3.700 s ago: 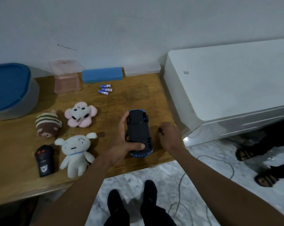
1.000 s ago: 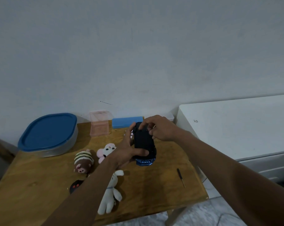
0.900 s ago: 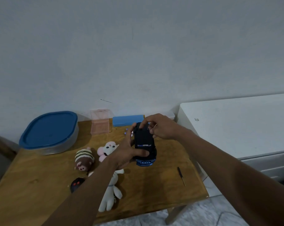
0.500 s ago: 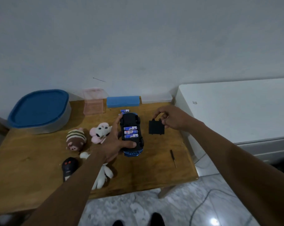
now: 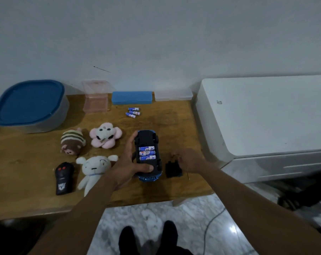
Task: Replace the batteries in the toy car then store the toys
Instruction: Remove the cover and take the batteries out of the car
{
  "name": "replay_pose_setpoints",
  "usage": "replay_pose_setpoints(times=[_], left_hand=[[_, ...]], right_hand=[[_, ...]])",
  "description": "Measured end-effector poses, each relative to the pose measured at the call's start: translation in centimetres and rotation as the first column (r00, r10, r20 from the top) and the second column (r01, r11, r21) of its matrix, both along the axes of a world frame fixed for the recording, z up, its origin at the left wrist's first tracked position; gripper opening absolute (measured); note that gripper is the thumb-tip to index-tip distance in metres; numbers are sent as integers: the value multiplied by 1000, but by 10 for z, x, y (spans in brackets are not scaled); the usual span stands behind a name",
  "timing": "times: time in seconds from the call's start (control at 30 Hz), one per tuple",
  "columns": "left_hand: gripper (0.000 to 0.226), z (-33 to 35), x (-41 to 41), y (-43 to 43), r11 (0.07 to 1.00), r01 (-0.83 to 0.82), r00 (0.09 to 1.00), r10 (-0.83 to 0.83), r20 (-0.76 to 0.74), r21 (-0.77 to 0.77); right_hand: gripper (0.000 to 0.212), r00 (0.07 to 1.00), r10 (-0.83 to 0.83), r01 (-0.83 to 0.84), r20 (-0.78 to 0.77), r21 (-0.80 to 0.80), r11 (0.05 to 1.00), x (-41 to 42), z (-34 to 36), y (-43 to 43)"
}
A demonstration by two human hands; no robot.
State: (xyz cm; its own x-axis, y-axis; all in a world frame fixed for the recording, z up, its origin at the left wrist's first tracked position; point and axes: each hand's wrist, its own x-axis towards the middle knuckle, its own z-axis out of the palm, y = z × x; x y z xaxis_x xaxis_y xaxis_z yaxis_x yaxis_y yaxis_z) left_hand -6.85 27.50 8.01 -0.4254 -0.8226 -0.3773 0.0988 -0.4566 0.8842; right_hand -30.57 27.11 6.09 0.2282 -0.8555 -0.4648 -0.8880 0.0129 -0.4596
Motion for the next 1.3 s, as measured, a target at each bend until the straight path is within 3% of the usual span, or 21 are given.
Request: replay_pose_setpoints(times=[0.23, 0.53, 0.63, 0.7, 0.87, 0.97, 1.1, 1.3], left_hand=[[115, 1, 2, 4, 1000, -18, 1000, 18, 13, 5], [119, 4, 10, 0, 1000, -1, 1000, 1, -15, -20], [121, 9, 14, -2, 1000, 8, 1000, -8, 1, -28], [120, 14, 17, -4, 999, 13, 1000, -12, 12, -43], [121, 26, 21, -18, 992, -6, 999, 12, 46, -124], [121, 35, 21, -27, 983, -40, 997, 50, 56, -177], [113, 44, 24, -35, 969, -54, 997, 66, 42, -242], [118, 52, 33, -41, 956, -86, 994, 100, 37, -280]], right_hand=[[39, 998, 22, -24, -62, -32, 999, 9, 1, 6], [53, 988, -43, 35, -150, -52, 998, 22, 10, 8], [47, 990, -95, 89, -107, -58, 994, 26, 23, 8], [31, 987, -145, 138, -63, -102, 985, 30, 40, 5], [17, 936, -275, 319, 220, -200, 927, 48, 84, -9], [13, 908, -287, 366, 305, -243, 898, 70, 106, -18], [21, 909, -302, 374, 288, -237, 897, 97, 122, -26], [25, 866, -401, 480, 299, -273, 833, 120, 133, -30]])
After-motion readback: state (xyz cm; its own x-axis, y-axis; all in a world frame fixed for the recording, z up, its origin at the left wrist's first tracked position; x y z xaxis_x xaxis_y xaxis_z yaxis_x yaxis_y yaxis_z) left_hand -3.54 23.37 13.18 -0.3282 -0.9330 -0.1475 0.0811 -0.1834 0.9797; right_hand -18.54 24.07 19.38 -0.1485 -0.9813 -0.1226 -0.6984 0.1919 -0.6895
